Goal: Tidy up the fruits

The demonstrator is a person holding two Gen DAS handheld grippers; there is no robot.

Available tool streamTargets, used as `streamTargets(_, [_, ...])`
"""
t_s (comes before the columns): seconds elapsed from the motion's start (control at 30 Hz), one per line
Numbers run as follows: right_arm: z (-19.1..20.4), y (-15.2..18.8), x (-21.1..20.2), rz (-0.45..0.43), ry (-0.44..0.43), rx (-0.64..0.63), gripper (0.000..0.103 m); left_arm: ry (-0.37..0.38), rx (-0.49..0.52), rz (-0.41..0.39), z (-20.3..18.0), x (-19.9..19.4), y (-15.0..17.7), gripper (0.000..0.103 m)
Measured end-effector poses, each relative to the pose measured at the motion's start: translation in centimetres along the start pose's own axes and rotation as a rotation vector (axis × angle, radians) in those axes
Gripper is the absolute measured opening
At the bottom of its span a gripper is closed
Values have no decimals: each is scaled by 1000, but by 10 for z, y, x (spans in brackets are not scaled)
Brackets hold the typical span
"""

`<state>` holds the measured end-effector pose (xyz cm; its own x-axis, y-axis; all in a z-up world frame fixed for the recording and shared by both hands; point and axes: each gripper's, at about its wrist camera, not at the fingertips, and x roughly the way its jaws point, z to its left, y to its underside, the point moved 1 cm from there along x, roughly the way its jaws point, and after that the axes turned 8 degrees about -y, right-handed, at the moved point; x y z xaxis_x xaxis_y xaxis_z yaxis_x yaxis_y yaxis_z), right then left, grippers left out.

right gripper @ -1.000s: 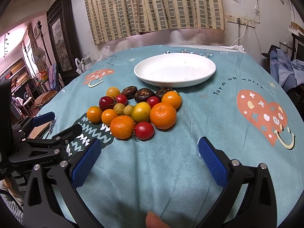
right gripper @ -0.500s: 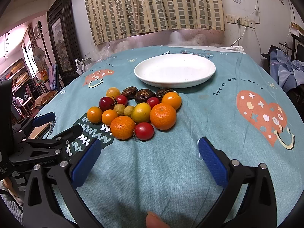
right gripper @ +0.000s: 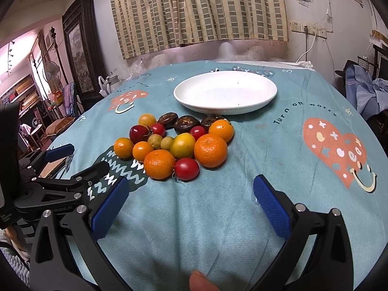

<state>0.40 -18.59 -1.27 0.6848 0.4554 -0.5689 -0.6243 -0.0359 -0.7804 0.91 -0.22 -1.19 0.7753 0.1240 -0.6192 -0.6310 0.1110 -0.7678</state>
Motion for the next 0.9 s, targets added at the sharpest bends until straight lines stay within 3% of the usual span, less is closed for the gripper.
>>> streamTargets(0.27, [0,0,4,4,-23,3,102,28,6,7,-2,0,0,101])
streamTargets(0.47, [-8,3,13,82,-113,47,102,154,54,83,4,15,1,101])
streamTargets(0.67, [-1,-15,15,103,-118,-46,102,63,136,92,20,29,-11,101])
streamTargets(0.77, [-1,-24,25,108,-86,-67,102,88,111,125,23,44,-17,101])
streamTargets(0.9, [-19,-20,32,84,-145,24,102,112,73,184,24,69,-24,101])
